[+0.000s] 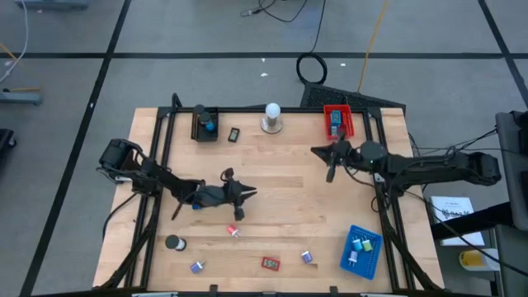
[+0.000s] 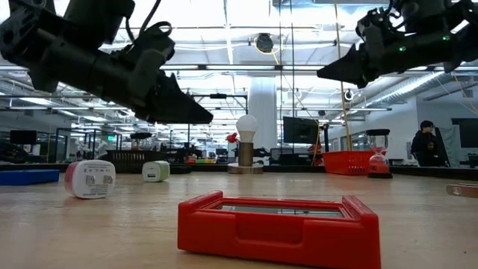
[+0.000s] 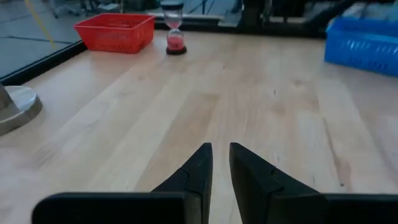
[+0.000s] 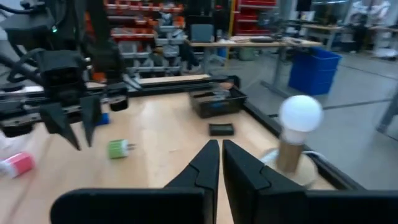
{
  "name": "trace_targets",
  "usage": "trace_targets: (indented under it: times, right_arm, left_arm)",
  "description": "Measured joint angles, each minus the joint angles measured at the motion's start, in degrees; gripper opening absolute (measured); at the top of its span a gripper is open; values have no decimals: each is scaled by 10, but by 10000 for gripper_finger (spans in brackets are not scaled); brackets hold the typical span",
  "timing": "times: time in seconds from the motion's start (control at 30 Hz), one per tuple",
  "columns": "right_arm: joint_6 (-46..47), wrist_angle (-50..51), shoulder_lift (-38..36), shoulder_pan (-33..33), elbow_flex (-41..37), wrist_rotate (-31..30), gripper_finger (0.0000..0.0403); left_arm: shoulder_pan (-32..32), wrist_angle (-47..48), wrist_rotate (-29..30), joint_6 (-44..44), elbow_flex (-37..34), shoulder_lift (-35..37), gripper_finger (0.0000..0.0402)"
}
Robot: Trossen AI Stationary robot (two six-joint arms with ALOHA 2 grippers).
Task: Pick & Place Office items
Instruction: Put the right violet charger adapter into the blue bin
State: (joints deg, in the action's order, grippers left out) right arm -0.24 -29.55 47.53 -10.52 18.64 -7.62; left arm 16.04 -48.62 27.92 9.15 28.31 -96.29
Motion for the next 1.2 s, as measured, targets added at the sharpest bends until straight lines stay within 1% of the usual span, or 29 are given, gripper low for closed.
trace_targets:
  times: [0.1,0.17,0.23,0.3,0.37,0.4,0.47,0.5,0.57,0.67,0.73,0.8,0.87,0.97,1.03,1.1,1.2]
  right_arm:
    - [18,1,5,39,0,-15,15]
    - [33,21,9,74,8,-50,15]
    - [50,63,14,119,22,-98,15]
    - [75,114,24,167,40,-147,15]
    - [97,144,44,215,54,-192,15]
    - [100,141,56,238,57,-208,15]
    - [100,107,85,277,57,-220,15]
    - [103,69,104,293,54,-221,15]
    - [120,-22,147,316,42,-220,15]
    - [150,-143,218,329,30,-172,15]
    - [173,-185,252,328,35,-129,15]
    - [180,-183,272,329,52,-118,15]
    - [163,-139,279,335,77,-127,15]
    - [153,-3,278,341,144,-166,10]
    - [165,108,278,349,192,-204,4]
    - [185,196,282,362,238,-239,2]
    - [230,275,297,377,287,-267,1]
  left_arm:
    - [19,82,21,0,37,0,62]
    - [29,129,22,0,63,0,62]
    - [37,158,23,0,86,0,62]
    - [43,157,24,-18,90,0,62]
    - [47,128,24,-57,83,-7,62]
    - [48,107,24,-73,75,-10,62]
    - [50,53,16,-87,59,-17,62]
    - [50,19,4,-87,50,-22,62]
    - [49,-41,2,-92,28,-31,62]
    - [50,-101,2,-97,-1,-48,62]
    - [49,-116,3,-97,-12,-50,62]
    - [49,-115,6,-88,-19,-50,63]
    - [49,-114,6,-84,-23,-50,63]
    - [49,-113,6,-87,-24,-50,63]
    - [49,-111,6,-87,-24,-50,63]
    - [47,-111,6,-89,-24,-50,63]
    - [42,-111,6,-89,-24,-50,63]
